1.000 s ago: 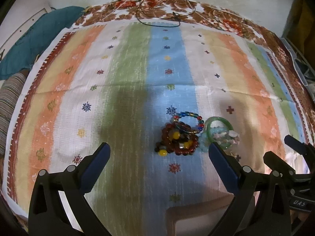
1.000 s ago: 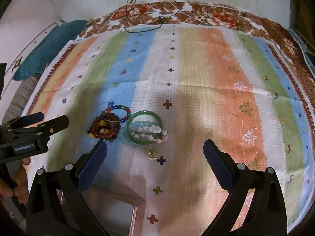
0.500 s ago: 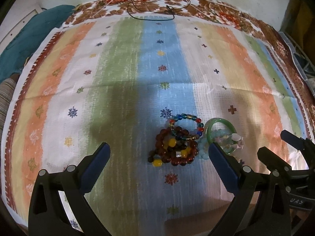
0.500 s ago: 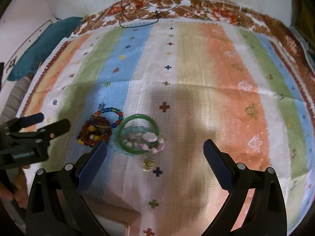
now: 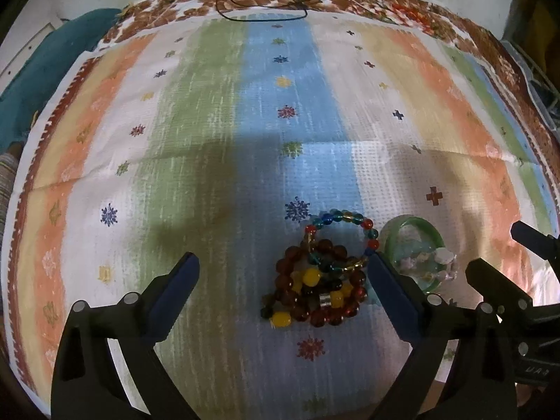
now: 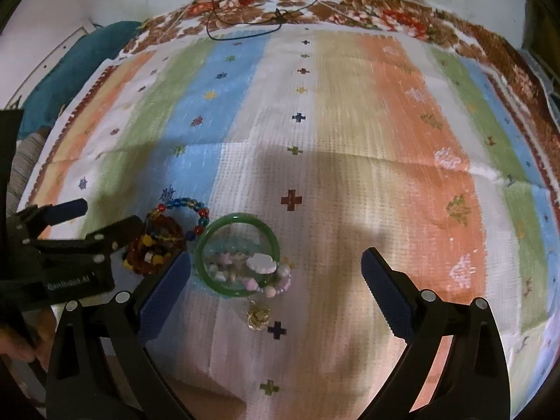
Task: Organize jewelry
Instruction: 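Lower both tools over the jewelry pile, opening the fingers, then grasp the green jade bangle with the right tool while the left tool grasps the multicolour bead bracelet, then lift and carry the bangle and bead bracelet with both tools toward the silver tin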
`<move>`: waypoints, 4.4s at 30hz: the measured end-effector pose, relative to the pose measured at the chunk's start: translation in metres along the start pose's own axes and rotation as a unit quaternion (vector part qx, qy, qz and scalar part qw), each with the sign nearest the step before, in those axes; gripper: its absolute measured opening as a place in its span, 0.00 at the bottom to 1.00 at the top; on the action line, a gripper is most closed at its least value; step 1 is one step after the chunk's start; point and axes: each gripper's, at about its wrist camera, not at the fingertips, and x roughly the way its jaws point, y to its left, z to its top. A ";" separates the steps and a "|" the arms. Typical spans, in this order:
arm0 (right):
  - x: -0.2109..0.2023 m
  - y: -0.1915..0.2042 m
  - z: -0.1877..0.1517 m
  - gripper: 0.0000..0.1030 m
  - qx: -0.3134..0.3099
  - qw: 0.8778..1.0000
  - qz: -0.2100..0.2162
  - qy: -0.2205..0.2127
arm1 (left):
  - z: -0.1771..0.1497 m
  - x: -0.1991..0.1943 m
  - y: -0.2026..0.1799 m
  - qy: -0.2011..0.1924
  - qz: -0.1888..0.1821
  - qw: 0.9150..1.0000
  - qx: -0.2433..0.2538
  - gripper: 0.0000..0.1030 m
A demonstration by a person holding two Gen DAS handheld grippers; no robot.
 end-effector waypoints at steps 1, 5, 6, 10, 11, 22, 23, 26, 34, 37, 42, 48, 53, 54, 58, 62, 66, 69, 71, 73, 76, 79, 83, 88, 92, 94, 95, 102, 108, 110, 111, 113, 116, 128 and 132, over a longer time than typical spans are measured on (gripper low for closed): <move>0.004 -0.001 0.001 0.89 0.001 1.000 -0.004 0.003 | 0.001 0.001 -0.001 0.000 0.003 1.000 0.002 0.91; 0.014 -0.002 0.006 0.83 -0.008 1.000 -0.021 0.005 | 0.005 0.007 0.000 0.003 0.008 1.000 -0.002 0.91; 0.017 -0.002 0.007 0.83 -0.007 1.000 -0.022 0.006 | 0.006 0.010 0.000 0.007 0.010 1.000 -0.002 0.91; 0.024 0.000 0.010 0.82 -0.013 1.000 -0.024 0.009 | 0.010 0.021 0.003 0.020 0.015 1.000 -0.006 0.85; 0.026 0.000 0.010 0.81 -0.015 1.000 -0.023 0.012 | 0.010 0.023 0.004 0.021 0.014 1.000 -0.008 0.85; 0.049 0.002 0.016 0.63 -0.018 0.999 -0.014 0.029 | 0.017 0.044 0.003 0.042 -0.009 0.999 -0.023 0.70; 0.051 0.003 0.016 0.62 -0.021 0.999 -0.014 0.031 | 0.017 0.045 0.003 0.043 -0.011 0.999 -0.024 0.68; 0.056 0.004 0.015 0.55 -0.026 0.999 -0.018 0.036 | 0.017 0.050 -0.002 0.048 -0.016 0.999 -0.010 0.64; 0.064 0.005 0.014 0.49 -0.029 0.998 -0.030 0.040 | 0.016 0.056 -0.006 0.050 -0.018 0.999 0.007 0.36; 0.064 0.005 0.013 0.28 -0.036 0.998 -0.041 0.040 | 0.015 0.056 -0.006 0.052 -0.018 0.998 0.006 0.21; 0.065 -0.001 0.013 0.12 -0.030 0.998 -0.028 0.043 | 0.014 0.051 0.002 0.047 -0.018 0.999 -0.008 0.12; 0.059 -0.003 0.012 0.08 -0.027 0.999 -0.024 0.041 | 0.015 0.035 0.015 0.025 -0.014 0.999 -0.027 0.09; 0.045 -0.003 0.012 0.07 -0.022 0.999 -0.020 0.029 | 0.012 0.022 0.010 0.018 -0.019 1.000 -0.016 0.09; 0.041 -0.003 0.013 0.07 -0.021 0.999 -0.019 0.026 | 0.011 0.018 0.006 0.015 -0.018 1.000 -0.012 0.09; 0.026 0.000 0.012 0.08 -0.026 0.999 -0.022 0.013 | 0.007 0.007 -0.002 0.009 -0.024 1.000 -0.004 0.09; 0.016 -0.001 0.009 0.08 -0.025 0.999 -0.018 0.008 | 0.007 -0.003 -0.008 0.001 -0.025 1.000 0.002 0.09; 0.006 0.000 0.007 0.08 -0.021 1.000 -0.014 0.000 | 0.007 -0.016 -0.011 -0.007 -0.031 1.000 0.003 0.09; 0.001 0.000 0.005 0.08 -0.020 1.000 -0.012 -0.002 | 0.003 -0.026 -0.012 -0.013 -0.033 0.999 0.006 0.09; 0.000 0.000 0.003 0.08 -0.018 1.000 -0.010 -0.002 | 0.001 -0.030 -0.013 -0.014 -0.034 0.999 0.006 0.09; -0.002 0.001 0.001 0.08 -0.018 1.000 -0.010 -0.002 | 0.000 -0.035 -0.013 -0.015 -0.035 0.999 0.004 0.09; -0.007 0.002 -0.001 0.08 -0.020 1.000 -0.010 -0.005 | -0.002 -0.043 -0.013 -0.019 -0.039 0.999 0.005 0.09; -0.014 0.003 -0.004 0.08 -0.018 1.000 -0.008 -0.011 | -0.005 -0.051 -0.014 -0.024 -0.042 0.999 0.008 0.09; -0.023 0.006 -0.007 0.08 -0.019 1.000 -0.005 -0.018 | -0.009 -0.060 -0.016 -0.029 -0.048 0.998 0.010 0.09; -0.035 0.007 -0.013 0.08 -0.019 1.000 -0.002 -0.023 | -0.017 -0.073 -0.017 -0.038 -0.056 0.998 0.012 0.09; -0.045 0.008 -0.018 0.08 -0.020 0.999 0.005 -0.029 | -0.023 -0.086 -0.018 -0.047 -0.057 0.997 0.016 0.09; -0.049 0.009 -0.022 0.08 -0.019 0.999 0.012 -0.030 | -0.026 -0.092 -0.017 -0.051 -0.061 0.997 0.014 0.09; -0.050 0.009 -0.022 0.08 -0.019 0.999 0.013 -0.030 | -0.027 -0.094 -0.017 -0.052 -0.062 0.997 0.013 0.09; -0.065 0.012 -0.029 0.08 -0.025 0.999 0.010 -0.045 | -0.038 -0.109 -0.018 -0.062 -0.067 0.996 0.013 0.09; -0.082 0.015 -0.038 0.08 -0.028 0.998 0.016 -0.059 | -0.049 -0.126 -0.018 -0.073 -0.078 0.994 0.013 0.09; -0.087 0.015 -0.040 0.08 -0.027 0.997 0.018 -0.064 | -0.052 -0.131 -0.018 -0.077 -0.082 0.994 0.013 0.09; -0.090 0.016 -0.042 0.08 -0.028 0.997 0.019 -0.067 | -0.054 -0.134 -0.018 -0.080 -0.085 0.993 0.013 0.09; -0.094 0.016 -0.045 0.08 -0.030 0.997 0.020 -0.069 | -0.059 -0.141 -0.019 -0.086 -0.088 0.992 0.015 0.09; -0.100 0.017 -0.049 0.08 -0.032 0.997 0.019 -0.074 | -0.065 -0.148 -0.019 -0.092 -0.092 0.991 0.015 0.09; -0.117 0.020 -0.074 0.08 -0.029 0.996 0.024 -0.084 | -0.094 -0.175 -0.015 -0.116 -0.098 0.988 0.013 0.09; -0.131 0.023 -0.082 0.08 -0.029 0.994 0.033 -0.103 | -0.104 -0.182 -0.016 -0.123 -0.100 0.987 0.017 0.09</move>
